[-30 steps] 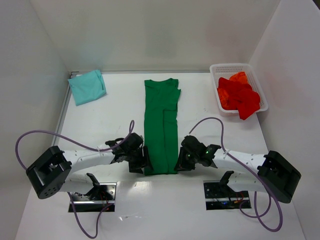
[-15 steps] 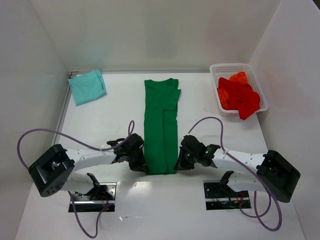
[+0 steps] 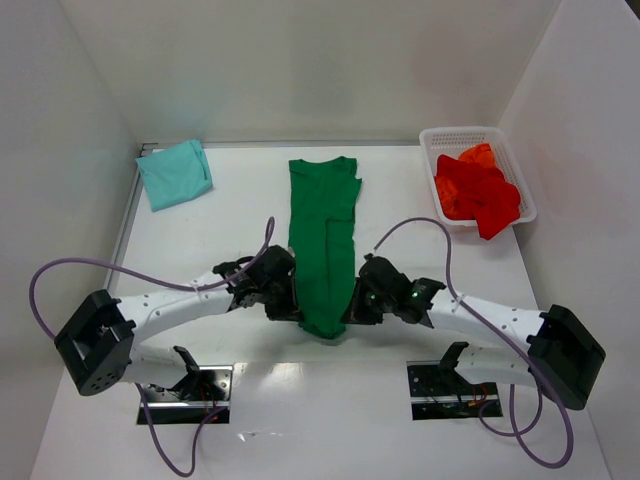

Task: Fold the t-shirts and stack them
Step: Grab the bottom of the folded rectangular tshirt with both arms, then fold the folded rectangular tshirt in 1/3 of the way, then grab one side of the 2/3 rectangular tshirt with both arms

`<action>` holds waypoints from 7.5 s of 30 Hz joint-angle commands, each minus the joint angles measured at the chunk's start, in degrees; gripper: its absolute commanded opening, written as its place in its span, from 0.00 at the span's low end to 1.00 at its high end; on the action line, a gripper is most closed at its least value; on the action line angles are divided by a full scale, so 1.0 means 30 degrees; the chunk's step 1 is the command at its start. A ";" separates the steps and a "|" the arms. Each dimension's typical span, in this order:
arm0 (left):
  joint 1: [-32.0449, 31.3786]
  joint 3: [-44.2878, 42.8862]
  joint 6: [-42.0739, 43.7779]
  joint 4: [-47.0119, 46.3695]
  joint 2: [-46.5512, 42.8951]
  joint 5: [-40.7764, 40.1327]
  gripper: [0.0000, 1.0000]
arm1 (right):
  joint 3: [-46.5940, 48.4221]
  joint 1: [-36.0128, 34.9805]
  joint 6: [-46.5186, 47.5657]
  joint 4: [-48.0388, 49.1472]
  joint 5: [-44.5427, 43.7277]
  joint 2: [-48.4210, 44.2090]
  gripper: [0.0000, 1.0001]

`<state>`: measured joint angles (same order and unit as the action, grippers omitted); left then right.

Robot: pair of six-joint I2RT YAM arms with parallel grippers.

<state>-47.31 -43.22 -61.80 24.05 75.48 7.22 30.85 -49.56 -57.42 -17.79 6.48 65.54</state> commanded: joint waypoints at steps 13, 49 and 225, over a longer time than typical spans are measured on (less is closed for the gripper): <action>0.5752 -0.6059 0.6988 0.1798 0.2548 0.2506 0.00 | 0.5109 0.6325 0.3669 0.0062 0.1588 0.2569 0.00; 0.9648 -1.6005 1.2308 0.1973 1.3540 0.6440 0.00 | 1.4052 1.0381 0.6673 0.1184 0.2819 1.3133 0.00; 0.8945 -0.6132 1.0700 -0.3475 0.9848 0.6059 0.70 | 0.5741 0.7116 0.6132 0.3879 0.0446 1.0263 0.13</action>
<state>-19.32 -60.33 -29.00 15.67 103.31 24.72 47.24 -27.79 -39.57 -3.65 11.57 97.21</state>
